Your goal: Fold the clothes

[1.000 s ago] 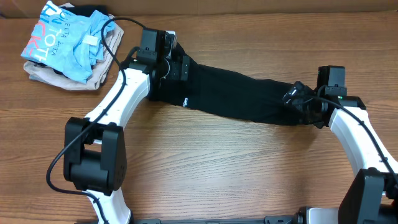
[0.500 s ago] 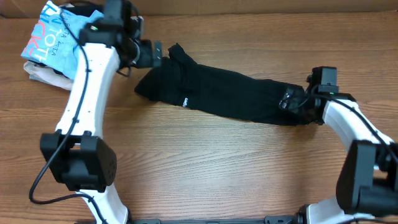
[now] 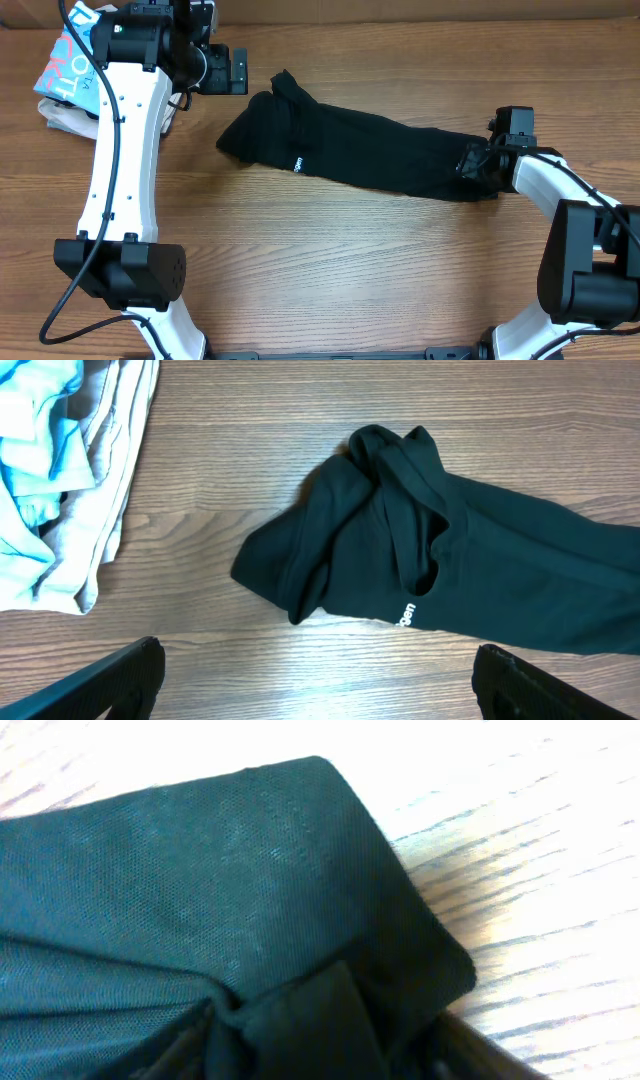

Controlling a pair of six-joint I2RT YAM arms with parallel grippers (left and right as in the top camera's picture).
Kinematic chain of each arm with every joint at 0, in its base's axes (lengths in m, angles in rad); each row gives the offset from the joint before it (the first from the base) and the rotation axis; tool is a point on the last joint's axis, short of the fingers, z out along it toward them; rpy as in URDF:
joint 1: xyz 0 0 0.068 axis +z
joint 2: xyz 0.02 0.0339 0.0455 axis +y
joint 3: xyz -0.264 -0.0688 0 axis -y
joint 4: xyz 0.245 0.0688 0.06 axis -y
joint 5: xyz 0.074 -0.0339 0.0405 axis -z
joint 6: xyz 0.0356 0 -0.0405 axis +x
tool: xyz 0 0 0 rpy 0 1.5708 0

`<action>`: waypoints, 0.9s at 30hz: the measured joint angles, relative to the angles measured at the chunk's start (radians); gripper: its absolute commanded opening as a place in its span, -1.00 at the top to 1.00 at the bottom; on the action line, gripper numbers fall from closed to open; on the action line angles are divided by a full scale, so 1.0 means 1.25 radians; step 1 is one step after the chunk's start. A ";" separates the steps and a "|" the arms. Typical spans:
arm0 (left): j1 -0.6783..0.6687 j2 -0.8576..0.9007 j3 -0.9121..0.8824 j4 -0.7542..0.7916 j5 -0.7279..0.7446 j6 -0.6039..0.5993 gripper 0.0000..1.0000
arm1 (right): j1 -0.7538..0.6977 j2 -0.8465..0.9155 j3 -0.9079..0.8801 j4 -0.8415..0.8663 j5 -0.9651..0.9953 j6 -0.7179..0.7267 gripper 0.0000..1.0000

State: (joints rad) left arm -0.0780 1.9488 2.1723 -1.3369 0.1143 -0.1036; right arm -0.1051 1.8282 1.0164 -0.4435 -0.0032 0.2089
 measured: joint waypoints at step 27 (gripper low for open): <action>0.000 0.000 0.000 -0.002 -0.009 -0.001 -1.00 | -0.281 0.032 0.376 -0.531 -0.181 -0.068 0.83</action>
State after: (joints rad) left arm -0.0780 1.9488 2.1723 -1.3392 0.1036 -0.1047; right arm -0.4568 1.8683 1.4868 -1.1069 -0.2291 0.1234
